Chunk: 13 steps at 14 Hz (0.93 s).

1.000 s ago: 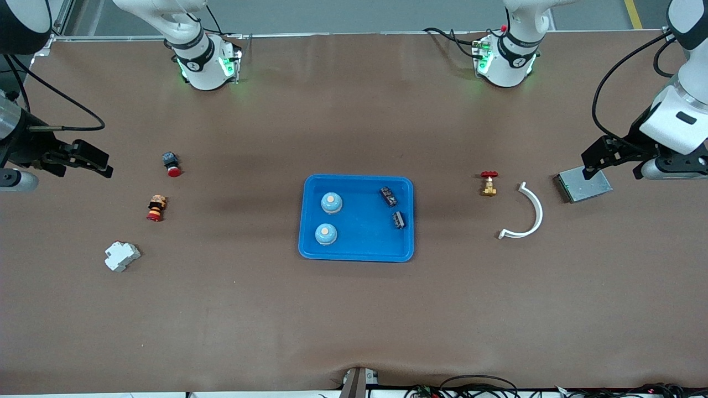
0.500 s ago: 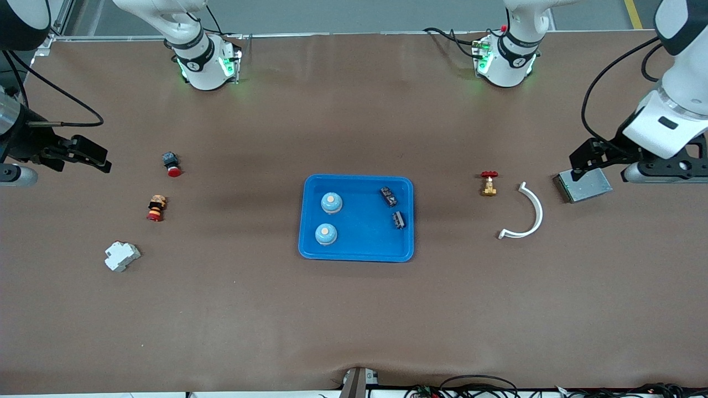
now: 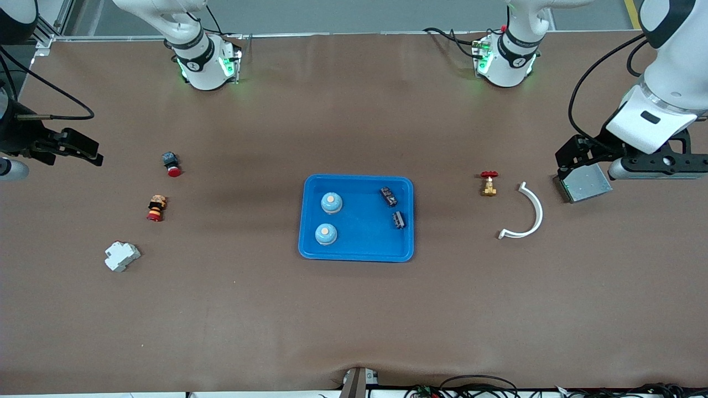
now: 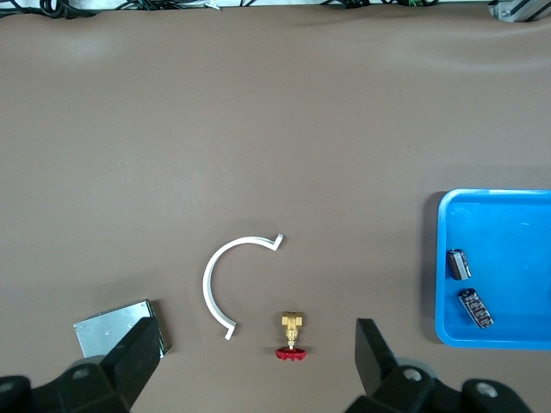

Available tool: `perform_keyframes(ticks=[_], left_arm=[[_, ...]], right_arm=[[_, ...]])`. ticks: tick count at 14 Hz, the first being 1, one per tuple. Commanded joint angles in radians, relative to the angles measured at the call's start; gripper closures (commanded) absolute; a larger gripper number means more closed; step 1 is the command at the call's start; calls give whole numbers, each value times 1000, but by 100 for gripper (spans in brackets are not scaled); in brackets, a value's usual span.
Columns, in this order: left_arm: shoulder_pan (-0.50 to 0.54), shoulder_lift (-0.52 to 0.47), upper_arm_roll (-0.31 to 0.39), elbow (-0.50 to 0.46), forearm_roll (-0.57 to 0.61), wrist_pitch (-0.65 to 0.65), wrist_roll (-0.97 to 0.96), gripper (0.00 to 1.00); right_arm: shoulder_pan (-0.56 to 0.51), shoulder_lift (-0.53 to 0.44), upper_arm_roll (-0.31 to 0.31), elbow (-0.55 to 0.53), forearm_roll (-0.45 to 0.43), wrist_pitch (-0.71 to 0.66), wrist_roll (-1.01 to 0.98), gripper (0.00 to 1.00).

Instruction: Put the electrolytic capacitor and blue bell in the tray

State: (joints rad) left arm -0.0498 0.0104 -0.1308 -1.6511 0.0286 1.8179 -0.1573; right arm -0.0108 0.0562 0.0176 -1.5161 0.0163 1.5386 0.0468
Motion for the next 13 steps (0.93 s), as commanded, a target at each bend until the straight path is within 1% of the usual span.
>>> perform_keyframes(ticks=[1,7,11,13], left_arm=[[-22,10,16,25,1,-17,-5,0],[-9,14,16,25,1,-17,-5,0],[-5,10,17,59,1,-19,-4,0],[25,8,16,82,1,-19,1,0]], right_arm=[[8,-15,-7,-3,-2,-20,-1,0],[8,-13,-7,-4,-1,-20,-1,0],[8,-13,-7,-4,-1,-18,-1,0],[9,-13,-7,-4,1,-20,-1,0]])
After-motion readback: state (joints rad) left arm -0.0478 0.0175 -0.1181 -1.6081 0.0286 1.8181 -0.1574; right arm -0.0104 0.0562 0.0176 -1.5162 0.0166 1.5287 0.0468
